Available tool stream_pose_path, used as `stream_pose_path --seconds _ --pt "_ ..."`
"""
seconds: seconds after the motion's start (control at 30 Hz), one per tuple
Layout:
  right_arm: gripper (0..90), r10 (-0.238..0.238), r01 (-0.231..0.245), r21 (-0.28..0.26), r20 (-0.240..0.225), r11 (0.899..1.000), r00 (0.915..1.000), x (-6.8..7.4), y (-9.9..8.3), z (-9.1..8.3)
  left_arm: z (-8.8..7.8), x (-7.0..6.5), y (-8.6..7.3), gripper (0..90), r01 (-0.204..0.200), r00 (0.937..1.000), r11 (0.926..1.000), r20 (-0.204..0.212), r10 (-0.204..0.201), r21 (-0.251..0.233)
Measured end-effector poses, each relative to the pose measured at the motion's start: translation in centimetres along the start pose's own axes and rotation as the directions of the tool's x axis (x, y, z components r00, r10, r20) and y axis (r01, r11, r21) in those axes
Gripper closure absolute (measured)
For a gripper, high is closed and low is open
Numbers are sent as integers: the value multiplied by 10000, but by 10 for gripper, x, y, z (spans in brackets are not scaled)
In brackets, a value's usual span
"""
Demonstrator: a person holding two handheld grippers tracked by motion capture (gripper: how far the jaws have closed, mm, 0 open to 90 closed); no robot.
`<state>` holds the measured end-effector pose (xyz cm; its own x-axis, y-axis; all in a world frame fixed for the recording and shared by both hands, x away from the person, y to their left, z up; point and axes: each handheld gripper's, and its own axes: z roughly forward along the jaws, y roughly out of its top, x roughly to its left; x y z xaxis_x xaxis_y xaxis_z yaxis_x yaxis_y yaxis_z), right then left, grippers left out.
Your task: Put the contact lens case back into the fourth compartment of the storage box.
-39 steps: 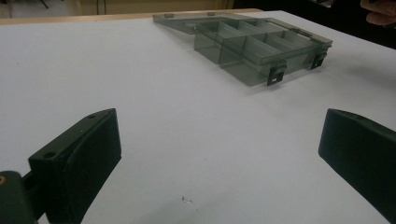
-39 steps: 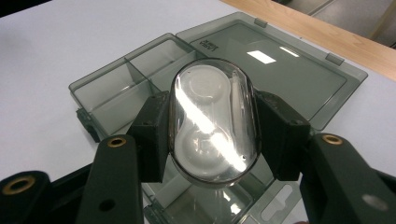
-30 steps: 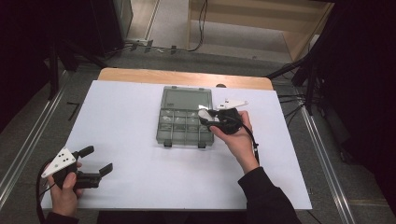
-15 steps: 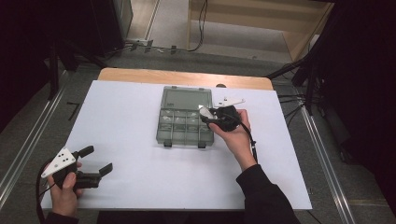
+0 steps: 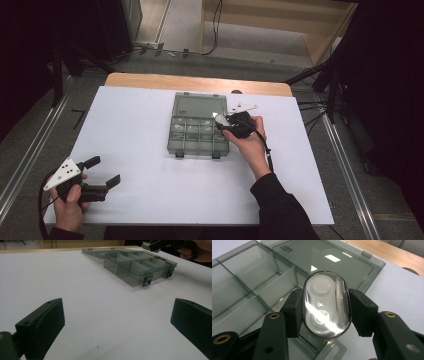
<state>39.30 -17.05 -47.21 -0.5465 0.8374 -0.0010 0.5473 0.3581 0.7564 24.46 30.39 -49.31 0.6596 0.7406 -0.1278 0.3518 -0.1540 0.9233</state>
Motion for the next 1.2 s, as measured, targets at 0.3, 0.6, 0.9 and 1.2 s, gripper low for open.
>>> stream_pose_path --seconds 0.3,0.6,0.9,1.2 --pt "461 152 -155 148 197 9998 9997 -3 -3 9 0 0 0 0 -34 10000 10000 27 34 16" --pt "387 836 -838 -70 -306 9965 9960 -8 -5 4 0 0 0 0 -42 10000 10000 27 42 17" --pt "522 983 -979 89 -546 9952 9937 -11 -10 0 0 0 0 0 -61 10000 10000 39 61 35" --pt "666 869 -860 160 -700 9962 9938 -7 -11 -3 0 0 0 0 -69 10000 10000 30 69 48"
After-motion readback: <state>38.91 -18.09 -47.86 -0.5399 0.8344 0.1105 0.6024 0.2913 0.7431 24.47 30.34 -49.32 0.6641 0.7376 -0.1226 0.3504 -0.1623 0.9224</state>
